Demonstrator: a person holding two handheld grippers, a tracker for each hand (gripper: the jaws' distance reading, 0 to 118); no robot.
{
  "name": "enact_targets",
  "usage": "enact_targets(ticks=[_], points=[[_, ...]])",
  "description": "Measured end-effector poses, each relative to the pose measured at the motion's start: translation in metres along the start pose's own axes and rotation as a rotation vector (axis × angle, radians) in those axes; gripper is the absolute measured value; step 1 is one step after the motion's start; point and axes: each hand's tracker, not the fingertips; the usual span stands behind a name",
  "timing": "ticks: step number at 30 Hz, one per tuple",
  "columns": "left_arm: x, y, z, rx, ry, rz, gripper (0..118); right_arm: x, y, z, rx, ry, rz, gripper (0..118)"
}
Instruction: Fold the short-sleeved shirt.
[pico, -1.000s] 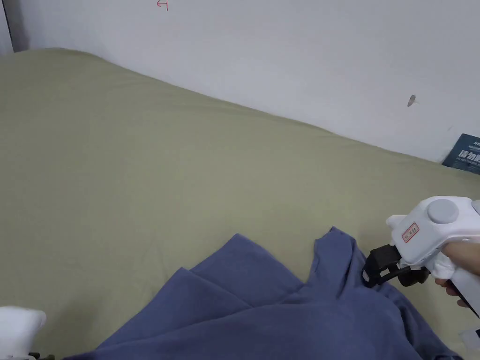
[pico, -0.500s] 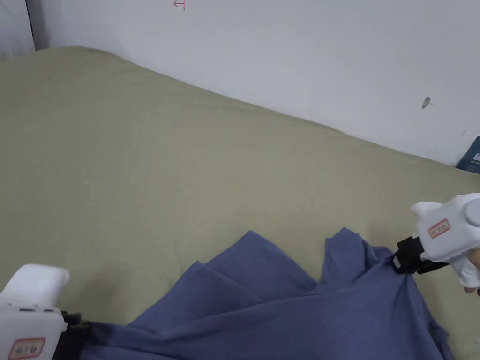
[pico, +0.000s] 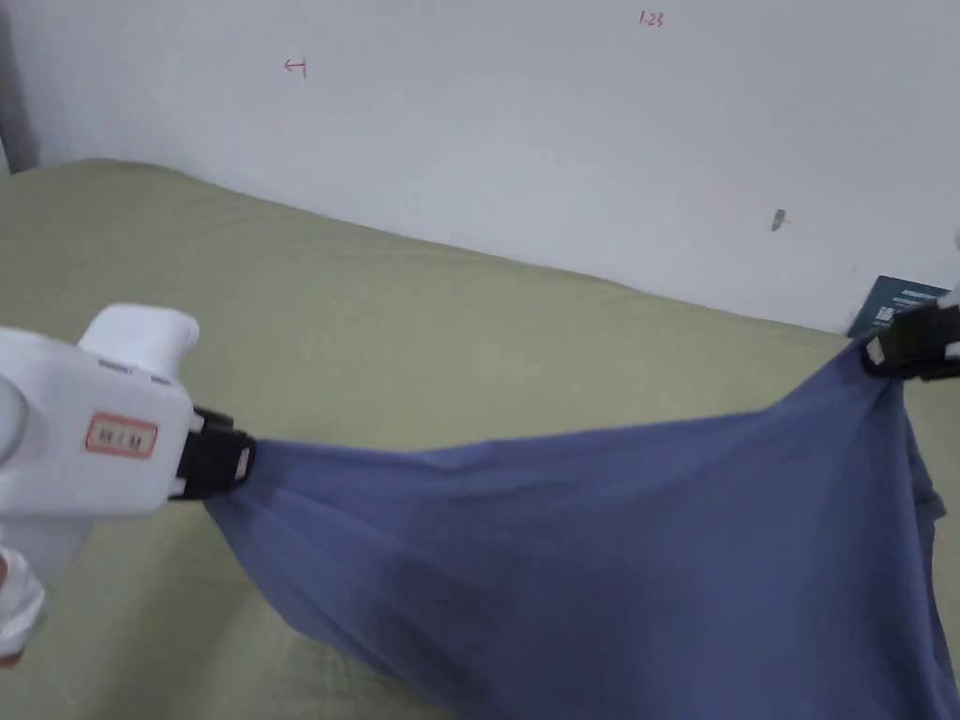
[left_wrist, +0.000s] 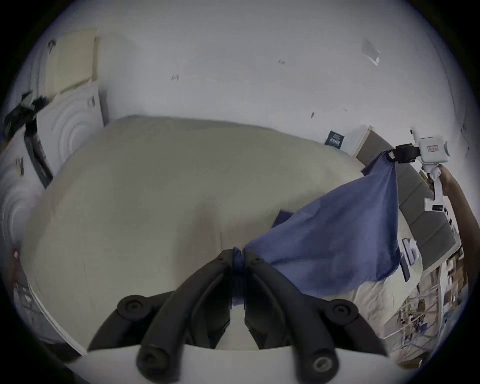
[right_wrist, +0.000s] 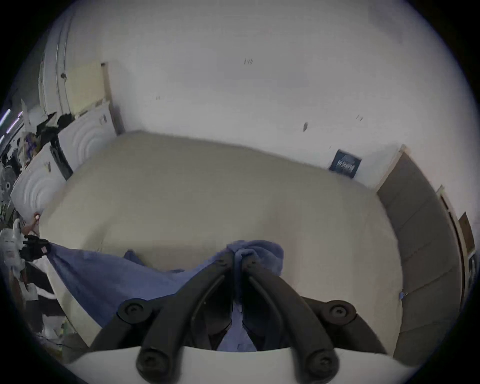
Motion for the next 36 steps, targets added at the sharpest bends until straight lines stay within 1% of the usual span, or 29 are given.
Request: enact_targets(ticks=[3, 4, 5, 6, 7, 9, 12, 16, 18, 19, 21, 24, 25, 28, 32, 34, 35, 36], points=[[0.006, 0.041, 0.0, 0.039, 0.006, -0.041, 7, 0.006, 0.016, 0.028, 0.106, -0.026, -0.024, 8], [0.007, 0.055, 0.0, 0.053, 0.016, -0.06, 7, 0.007, 0.02, 0.037, 0.13, -0.008, -0.033, 8], [0.007, 0.07, -0.001, 0.058, 0.015, -0.066, 7, 0.008, 0.027, 0.044, 0.156, -0.029, -0.032, 8], [0.01, 0.082, 0.0, 0.07, 0.021, -0.073, 7, 0.009, 0.033, 0.049, 0.171, -0.04, -0.021, 8], [0.015, 0.095, 0.001, 0.082, 0.035, -0.084, 7, 0.023, 0.042, 0.047, 0.163, -0.033, -0.018, 8], [0.021, 0.119, -0.001, 0.107, 0.066, -0.135, 7, 0.03, 0.054, 0.052, 0.192, -0.054, -0.013, 8], [0.028, 0.147, -0.002, 0.135, 0.075, -0.154, 7, 0.029, 0.061, 0.066, 0.23, -0.112, -0.016, 8], [0.031, 0.196, -0.005, 0.156, 0.08, -0.141, 7, 0.039, 0.073, 0.072, 0.274, -0.123, -0.038, 8], [0.023, 0.224, -0.013, 0.187, 0.117, -0.171, 7, 0.043, 0.079, 0.073, 0.302, -0.137, -0.053, 8], [0.022, 0.235, -0.015, 0.205, 0.13, -0.179, 7, 0.048, 0.085, 0.073, 0.307, -0.127, -0.06, 8], [0.022, 0.256, -0.016, 0.219, 0.13, -0.184, 7, 0.052, 0.092, 0.071, 0.334, -0.137, -0.077, 8], [0.026, 0.276, -0.018, 0.267, 0.125, -0.167, 7, 0.056, 0.104, 0.068, 0.369, -0.156, -0.098, 8], [0.026, 0.28, -0.019, 0.283, 0.122, -0.16, 7, 0.055, 0.108, 0.067, 0.392, -0.183, -0.104, 8], [0.028, 0.294, -0.024, 0.311, 0.135, -0.135, 7, 0.054, 0.121, 0.067, 0.442, -0.183, -0.116, 8], [0.038, 0.31, -0.021, 0.333, 0.198, -0.208, 7, 0.049, 0.14, 0.077, 0.503, -0.227, -0.048, 8], [0.038, 0.319, -0.019, 0.352, 0.207, -0.206, 7, 0.047, 0.149, 0.088, 0.539, -0.214, -0.052, 8], [0.038, 0.323, -0.018, 0.368, 0.218, -0.206, 7, 0.061, 0.162, 0.085, 0.549, -0.209, -0.065, 8], [0.038, 0.326, -0.016, 0.369, 0.217, -0.201, 7, 0.065, 0.168, 0.087, 0.566, -0.205, -0.069, 8]])
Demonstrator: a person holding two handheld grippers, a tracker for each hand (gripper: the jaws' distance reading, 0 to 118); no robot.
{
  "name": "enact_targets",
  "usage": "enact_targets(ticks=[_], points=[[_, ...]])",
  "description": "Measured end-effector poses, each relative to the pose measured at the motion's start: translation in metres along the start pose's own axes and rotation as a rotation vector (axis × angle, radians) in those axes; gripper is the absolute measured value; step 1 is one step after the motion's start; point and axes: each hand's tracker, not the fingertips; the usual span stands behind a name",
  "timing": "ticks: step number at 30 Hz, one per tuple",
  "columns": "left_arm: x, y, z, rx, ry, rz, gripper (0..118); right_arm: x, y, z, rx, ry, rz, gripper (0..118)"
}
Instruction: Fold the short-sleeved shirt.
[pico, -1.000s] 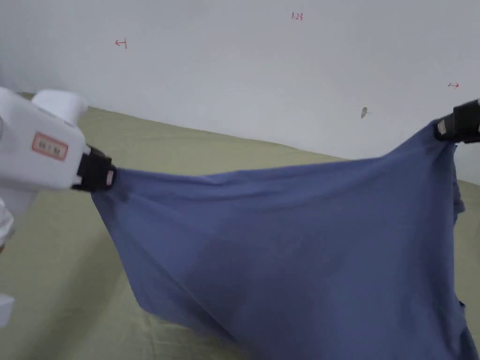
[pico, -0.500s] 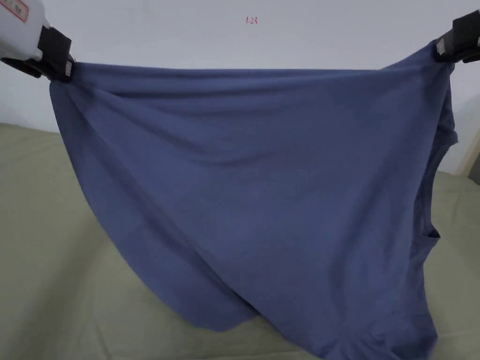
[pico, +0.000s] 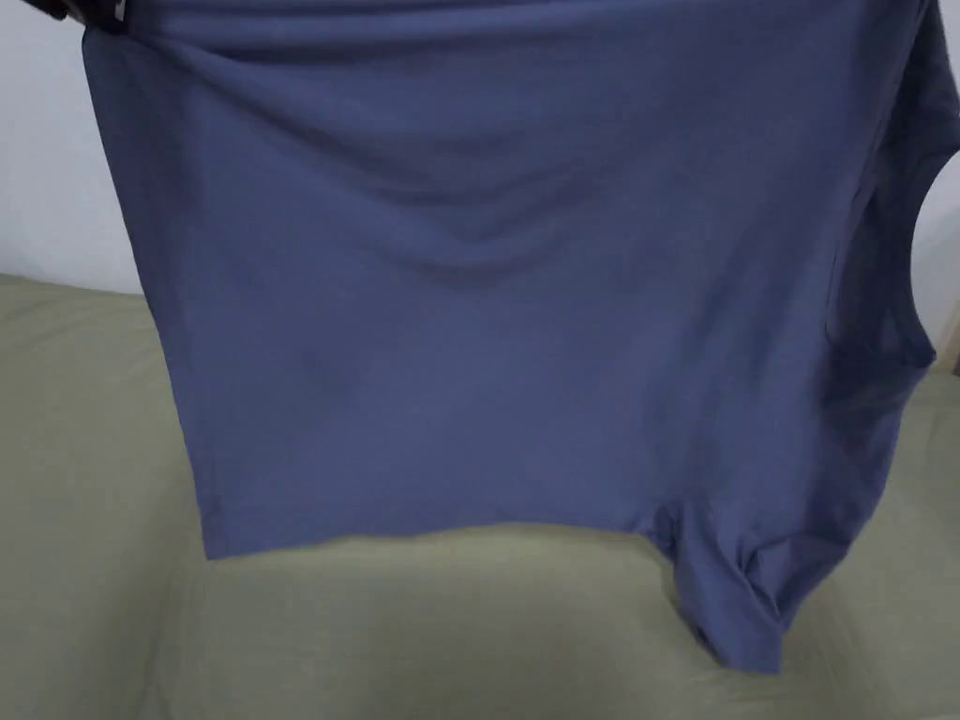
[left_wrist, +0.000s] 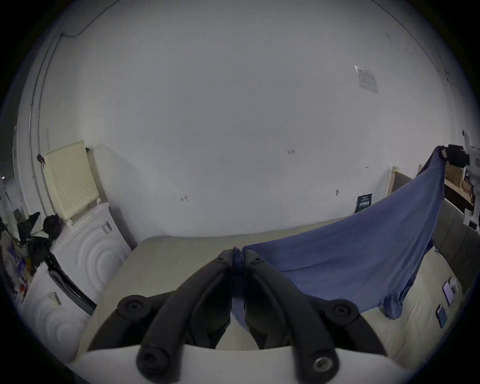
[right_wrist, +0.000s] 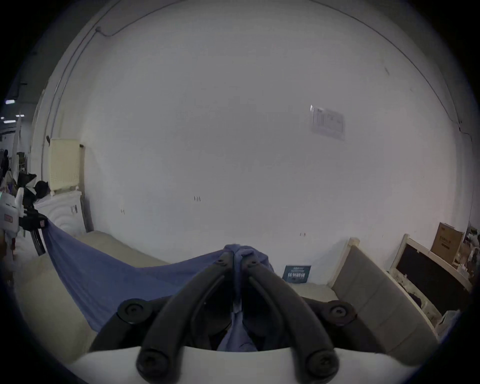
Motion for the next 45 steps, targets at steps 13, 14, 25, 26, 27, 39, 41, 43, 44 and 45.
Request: enact_targets(ticks=[13, 14, 25, 26, 27, 39, 41, 43, 44, 45], points=[[-0.005, 0.003, 0.013, 0.056, 0.041, -0.053, 7, -0.001, 0.01, 0.029, 0.05, 0.037, 0.099, 8], [-0.005, 0.001, 0.011, 0.053, 0.038, -0.052, 7, -0.001, 0.005, 0.032, 0.048, 0.04, 0.098, 8], [0.007, -0.066, 0.031, -0.036, -0.075, -0.081, 7, 0.016, -0.056, 0.079, -0.094, 0.046, 0.106, 8], [0.015, -0.075, 0.044, -0.044, -0.092, -0.092, 7, 0.018, -0.061, 0.085, -0.106, 0.045, 0.105, 8], [0.019, -0.083, 0.054, -0.045, -0.1, -0.097, 7, 0.016, -0.067, 0.094, -0.114, 0.061, 0.108, 8], [0.007, -0.16, 0.113, -0.12, -0.206, -0.108, 7, 0.009, -0.138, 0.206, -0.208, 0.152, 0.067, 8], [0.006, -0.184, 0.13, -0.137, -0.225, -0.089, 7, 0.007, -0.157, 0.227, -0.229, 0.159, 0.034, 8], [-0.004, -0.202, 0.139, -0.143, -0.239, -0.063, 7, 0.004, -0.175, 0.245, -0.239, 0.166, 0.025, 8], [-0.002, -0.181, 0.122, -0.153, -0.249, -0.038, 7, 0.003, -0.185, 0.255, -0.25, 0.163, 0.012, 8], [-0.001, -0.182, 0.122, -0.159, -0.256, -0.026, 7, 0.001, -0.194, 0.264, -0.254, 0.163, 0.013, 8]])
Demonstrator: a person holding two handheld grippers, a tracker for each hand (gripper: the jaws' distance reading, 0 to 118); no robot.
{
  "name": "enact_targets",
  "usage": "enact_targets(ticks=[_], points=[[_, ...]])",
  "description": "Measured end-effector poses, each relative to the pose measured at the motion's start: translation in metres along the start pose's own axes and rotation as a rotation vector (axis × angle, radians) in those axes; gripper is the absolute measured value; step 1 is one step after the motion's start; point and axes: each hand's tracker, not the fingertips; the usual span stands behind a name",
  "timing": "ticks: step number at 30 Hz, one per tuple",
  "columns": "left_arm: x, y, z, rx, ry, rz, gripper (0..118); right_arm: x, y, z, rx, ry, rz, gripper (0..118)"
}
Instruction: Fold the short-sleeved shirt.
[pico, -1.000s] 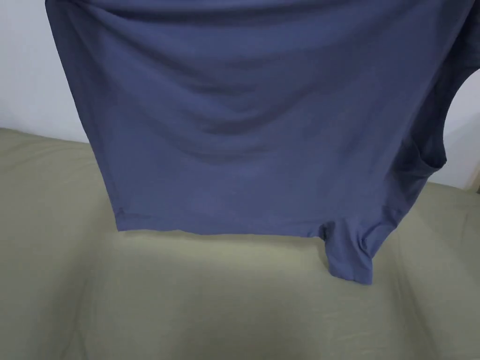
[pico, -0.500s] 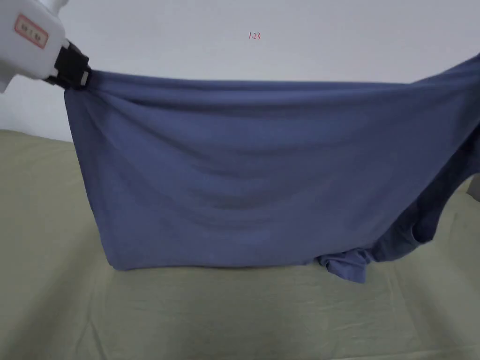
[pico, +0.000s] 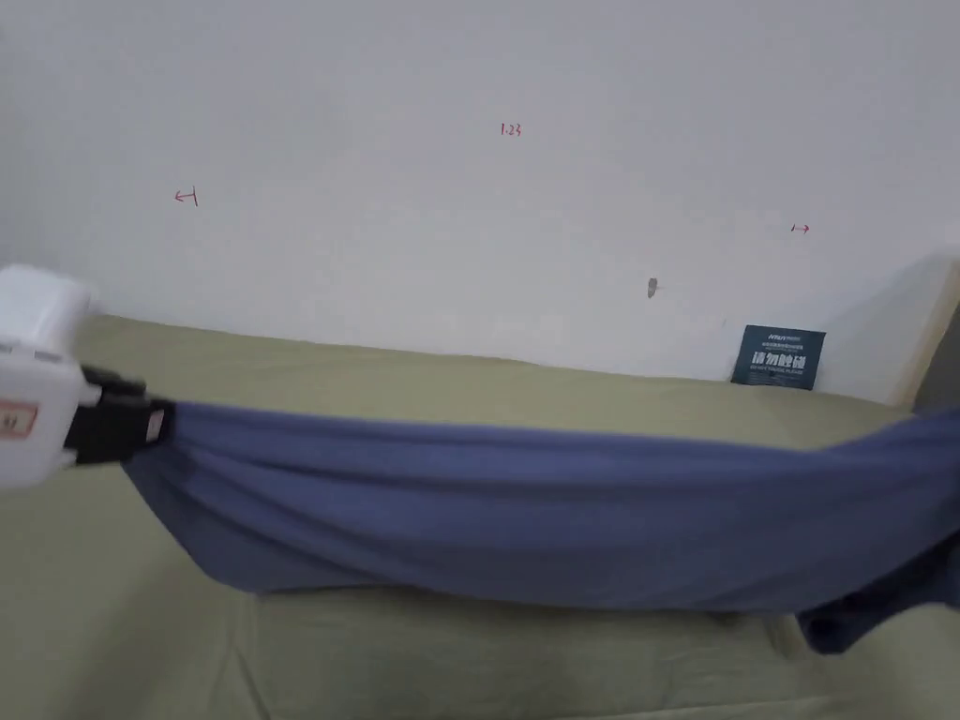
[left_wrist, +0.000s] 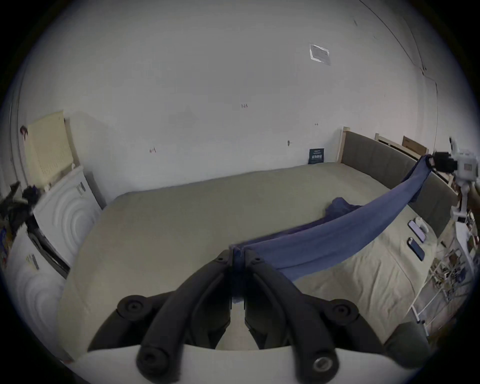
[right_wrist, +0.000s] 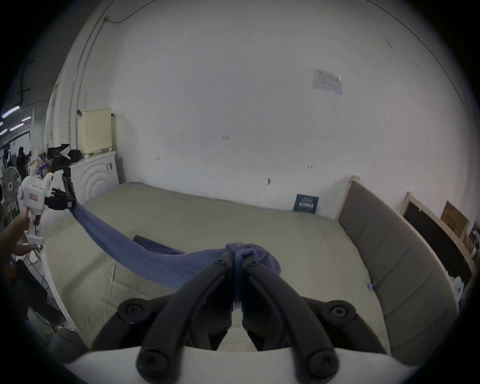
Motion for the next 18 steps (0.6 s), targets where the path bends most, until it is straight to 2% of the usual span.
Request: enact_targets(ticks=[2, 4, 5, 6, 10, 12, 14, 18], points=[[-0.006, -0.043, 0.015, -0.011, -0.01, 0.007, 7, -0.005, -0.026, 0.015, -0.008, -0.004, -0.01, 8], [-0.006, -0.039, 0.009, -0.044, -0.016, 0.011, 7, -0.008, -0.047, 0.025, -0.03, 0.012, -0.025, 8], [-0.002, -0.106, 0.032, -0.063, -0.02, 0.012, 7, -0.011, -0.058, 0.03, -0.039, 0.011, -0.024, 8], [-0.004, -0.123, 0.036, -0.065, -0.022, 0.007, 7, -0.013, -0.068, 0.034, -0.048, 0.009, -0.033, 8], [-0.007, -0.15, 0.041, -0.102, -0.029, 0.013, 7, -0.027, -0.104, 0.044, -0.088, 0.013, -0.038, 8], [-0.02, -0.163, 0.038, -0.119, -0.028, 0.018, 7, -0.032, -0.123, 0.049, -0.109, 0.019, -0.074, 8], [0.011, -0.185, 0.053, -0.136, -0.035, 0.016, 7, -0.035, -0.14, 0.053, -0.123, 0.02, -0.11, 8], [0.019, -0.219, 0.061, -0.184, -0.052, 0.056, 7, -0.037, -0.176, 0.056, -0.17, 0.014, -0.205, 8]])
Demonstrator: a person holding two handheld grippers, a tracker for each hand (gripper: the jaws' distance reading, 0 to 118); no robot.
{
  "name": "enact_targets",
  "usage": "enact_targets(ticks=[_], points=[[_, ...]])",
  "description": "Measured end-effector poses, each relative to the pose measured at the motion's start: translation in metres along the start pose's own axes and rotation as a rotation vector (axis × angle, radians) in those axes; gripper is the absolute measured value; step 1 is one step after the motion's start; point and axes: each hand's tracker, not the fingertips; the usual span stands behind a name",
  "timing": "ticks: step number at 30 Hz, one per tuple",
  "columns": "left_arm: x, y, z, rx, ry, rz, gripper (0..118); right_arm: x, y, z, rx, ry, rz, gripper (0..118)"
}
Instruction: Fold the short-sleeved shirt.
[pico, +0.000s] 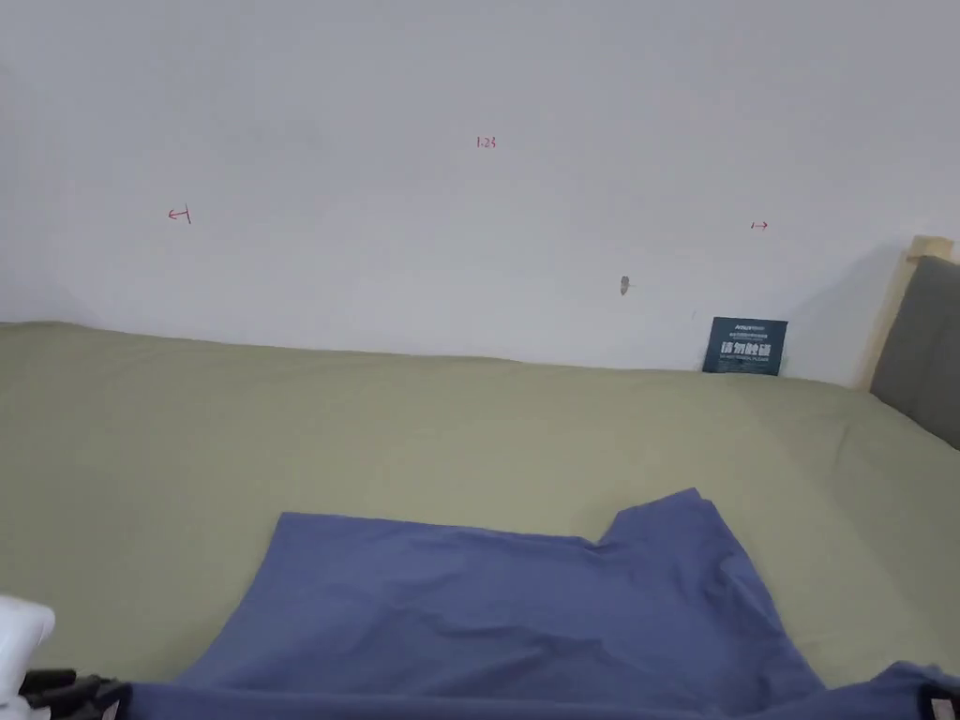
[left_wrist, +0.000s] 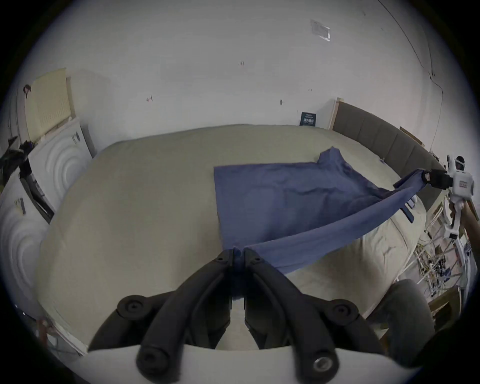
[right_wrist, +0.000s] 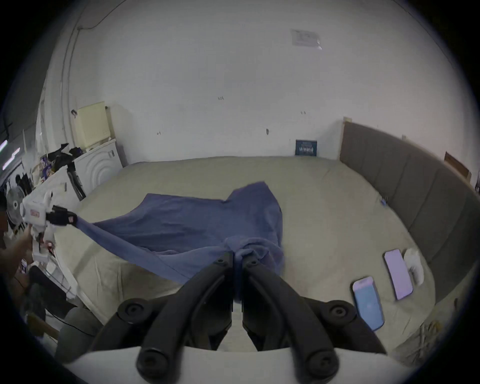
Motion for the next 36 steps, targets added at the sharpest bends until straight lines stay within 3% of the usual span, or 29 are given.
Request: enact_targets(ticks=[2, 11, 12, 13, 14, 15, 19, 23, 26, 27, 28, 29, 30, 36], points=[[0.0, -0.018, -0.005, -0.032, -0.008, 0.036, 7, 0.002, -0.018, -0.002, -0.02, -0.003, -0.05, 8], [0.007, -0.073, -0.019, -0.117, -0.041, 0.15, 10, 0.007, -0.082, -0.012, -0.178, -0.072, -0.129, 11], [0.006, -0.077, -0.019, -0.109, -0.059, 0.178, 17, 0.008, -0.088, -0.014, -0.192, -0.067, -0.15, 26], [0.005, -0.081, -0.019, -0.106, -0.064, 0.191, 29, 0.01, -0.092, -0.014, -0.221, -0.077, -0.17, 52], [0.005, -0.085, -0.019, -0.102, -0.06, 0.219, 51, 0.011, -0.095, -0.015, -0.233, -0.067, -0.197, 73], [0.005, -0.088, -0.017, -0.091, -0.065, 0.269, 83, 0.011, -0.098, -0.015, -0.245, -0.07, -0.213, 73], [0.0, -0.088, -0.01, -0.101, -0.083, 0.399, 86, 0.008, -0.09, -0.004, -0.205, -0.084, -0.214, 73], [0.022, -0.06, 0.007, -0.036, -0.023, 0.29, 86, -0.021, -0.059, 0.002, -0.145, -0.152, -0.13, 73], [0.059, -0.039, 0.02, 0.063, 0.086, 0.211, 83, -0.057, -0.043, 0.0, -0.085, -0.216, -0.1, 71], [0.076, -0.037, 0.022, 0.101, 0.121, 0.187, 74, -0.07, -0.042, 0.0, -0.08, -0.245, -0.101, 71], [0.09, -0.037, 0.025, 0.128, 0.144, 0.179, 58, -0.087, -0.042, 0.002, -0.056, -0.255, -0.102, 68], [0.105, -0.037, 0.027, 0.15, 0.17, 0.178, 33, -0.099, -0.045, 0.005, -0.015, -0.246, -0.116, 50], [0.119, -0.039, 0.03, 0.159, 0.208, 0.185, 2, -0.11, -0.051, 0.008, 0.017, -0.25, -0.115, 2], [0.188, -0.085, 0.041, 0.191, 0.267, 0.224, 0, -0.166, -0.111, 0.018, 0.043, -0.265, -0.072, 2]])
